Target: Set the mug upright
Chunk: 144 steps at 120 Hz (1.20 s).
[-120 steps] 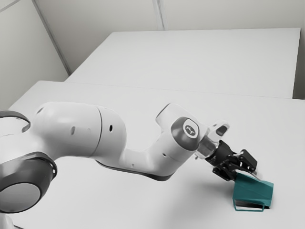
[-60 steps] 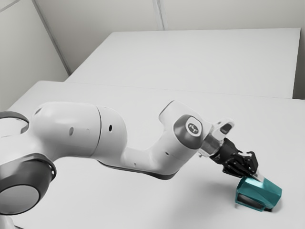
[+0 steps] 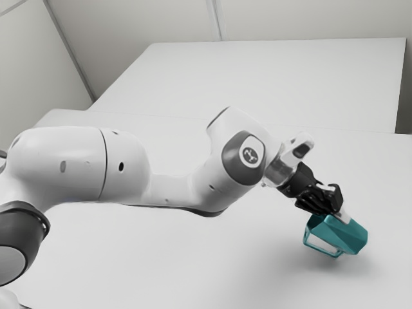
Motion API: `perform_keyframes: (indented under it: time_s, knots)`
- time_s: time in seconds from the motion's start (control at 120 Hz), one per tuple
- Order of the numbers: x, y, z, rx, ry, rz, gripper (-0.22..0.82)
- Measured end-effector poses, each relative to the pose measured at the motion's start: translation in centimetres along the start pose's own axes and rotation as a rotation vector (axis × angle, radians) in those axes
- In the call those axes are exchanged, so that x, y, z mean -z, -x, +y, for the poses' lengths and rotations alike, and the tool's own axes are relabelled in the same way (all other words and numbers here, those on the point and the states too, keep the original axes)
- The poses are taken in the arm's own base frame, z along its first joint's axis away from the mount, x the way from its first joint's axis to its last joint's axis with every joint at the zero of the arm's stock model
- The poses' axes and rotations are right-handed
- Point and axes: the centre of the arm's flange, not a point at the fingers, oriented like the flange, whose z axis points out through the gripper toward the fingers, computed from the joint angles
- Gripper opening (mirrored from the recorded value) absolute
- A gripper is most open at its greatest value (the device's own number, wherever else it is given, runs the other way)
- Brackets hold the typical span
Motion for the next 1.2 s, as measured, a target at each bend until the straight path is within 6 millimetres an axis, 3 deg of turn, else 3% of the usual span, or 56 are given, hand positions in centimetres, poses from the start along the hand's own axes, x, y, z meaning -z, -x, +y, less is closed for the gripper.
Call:
perform_keyframes:
  time_s: [0.175, 0.433, 0.633, 0.775, 1.008, 1.2]
  knots:
    - [5.8, -1.1, -2.3, -0.086, -0.167, -0.012, -0.18]
    - [14.2, -1.3, -8.4, -0.116, -0.46, -0.071, -0.18]
    - [19.1, -1.6, -14.4, -0.06, -0.644, -0.115, -0.18]
    - [21.5, -1.3, -18.4, 0.009, -0.723, -0.145, -0.18]
    - [24.0, -0.6, -23.0, 0.111, -0.775, -0.163, -0.18]
    - [23.5, -0.3, -26.8, 0.187, -0.784, -0.191, -0.18]
